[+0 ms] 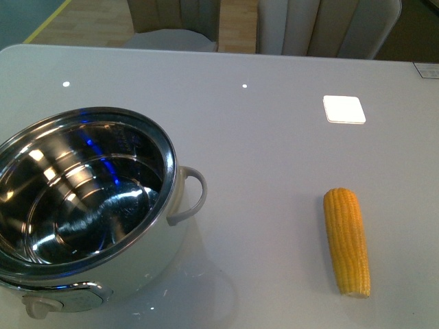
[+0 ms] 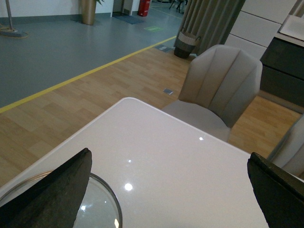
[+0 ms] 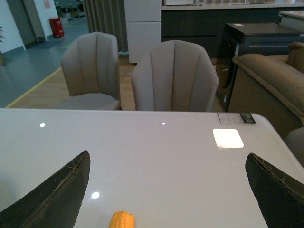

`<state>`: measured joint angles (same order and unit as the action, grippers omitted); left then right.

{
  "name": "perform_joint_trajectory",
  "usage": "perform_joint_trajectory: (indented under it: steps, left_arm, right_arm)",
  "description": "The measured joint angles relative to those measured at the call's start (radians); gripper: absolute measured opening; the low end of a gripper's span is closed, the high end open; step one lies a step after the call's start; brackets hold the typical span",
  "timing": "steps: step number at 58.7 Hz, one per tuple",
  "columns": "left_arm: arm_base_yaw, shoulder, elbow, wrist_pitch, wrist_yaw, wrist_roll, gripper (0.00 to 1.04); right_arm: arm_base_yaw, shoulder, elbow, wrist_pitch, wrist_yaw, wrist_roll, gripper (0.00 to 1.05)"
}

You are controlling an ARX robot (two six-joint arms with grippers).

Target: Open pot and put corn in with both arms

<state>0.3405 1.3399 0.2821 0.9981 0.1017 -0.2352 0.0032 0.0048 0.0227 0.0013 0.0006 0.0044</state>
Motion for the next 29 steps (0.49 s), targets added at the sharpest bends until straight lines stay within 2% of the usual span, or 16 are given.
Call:
perform_joint_trajectory:
  steps: [15, 29]
  left_arm:
    - [-0.039, -0.143, -0.095, -0.065, -0.002, 0.014, 0.98]
    - [-0.109, -0.211, -0.14, -0.106, -0.05, 0.012, 0.98]
  right_arm:
    - [0.0, 0.0, 0.0, 0.0, 0.0, 0.0, 0.96]
    - [0.0, 0.0, 0.0, 0.0, 0.0, 0.0, 0.96]
